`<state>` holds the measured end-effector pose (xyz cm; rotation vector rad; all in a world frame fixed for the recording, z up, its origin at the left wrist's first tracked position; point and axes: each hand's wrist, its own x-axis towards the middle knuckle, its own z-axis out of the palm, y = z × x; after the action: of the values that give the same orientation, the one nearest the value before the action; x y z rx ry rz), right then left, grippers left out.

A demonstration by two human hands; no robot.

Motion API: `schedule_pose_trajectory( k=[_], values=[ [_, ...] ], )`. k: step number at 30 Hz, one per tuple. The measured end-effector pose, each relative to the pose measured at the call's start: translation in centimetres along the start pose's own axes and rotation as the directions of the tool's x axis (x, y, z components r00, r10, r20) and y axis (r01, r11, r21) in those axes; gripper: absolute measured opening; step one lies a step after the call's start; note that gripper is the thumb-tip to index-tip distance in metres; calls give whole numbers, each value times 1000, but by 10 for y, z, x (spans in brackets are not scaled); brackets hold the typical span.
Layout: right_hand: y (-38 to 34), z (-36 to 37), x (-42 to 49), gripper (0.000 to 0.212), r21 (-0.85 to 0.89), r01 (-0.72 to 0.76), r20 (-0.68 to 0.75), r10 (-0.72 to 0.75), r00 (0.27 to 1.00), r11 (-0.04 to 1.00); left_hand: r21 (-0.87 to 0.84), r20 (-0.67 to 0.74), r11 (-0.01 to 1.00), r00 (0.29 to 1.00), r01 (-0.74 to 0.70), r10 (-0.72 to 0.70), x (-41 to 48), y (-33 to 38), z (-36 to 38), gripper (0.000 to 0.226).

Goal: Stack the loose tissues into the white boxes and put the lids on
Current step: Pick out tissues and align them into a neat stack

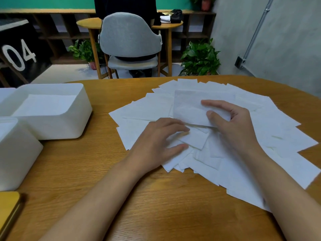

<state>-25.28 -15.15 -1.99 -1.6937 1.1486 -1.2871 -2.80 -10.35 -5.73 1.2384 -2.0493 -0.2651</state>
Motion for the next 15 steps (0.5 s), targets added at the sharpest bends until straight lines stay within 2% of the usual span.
schedule_pose_trajectory(
  k=[6,9,11,13,15],
  values=[
    [4,4,0,37,-32,10,43,-8,999,999,102,-118,985,982,-136,147,4,6,14,17],
    [4,3,0,40,-21,-4,87,6,996,1000,88,-174,986,973,-141,155,1,10,7,14],
    [3,3,-1,33,10,-9,147,8,989,1000,74,-221,992,969,-98,112,-1,11,2,15],
    [1,4,-4,24,11,17,197,-19,980,1000,-29,-296,999,955,-24,14,-2,15,-2,14],
    [-2,5,-8,35,40,34,243,-43,969,999,-197,-334,980,937,37,-103,-2,21,-7,11]
  ],
)
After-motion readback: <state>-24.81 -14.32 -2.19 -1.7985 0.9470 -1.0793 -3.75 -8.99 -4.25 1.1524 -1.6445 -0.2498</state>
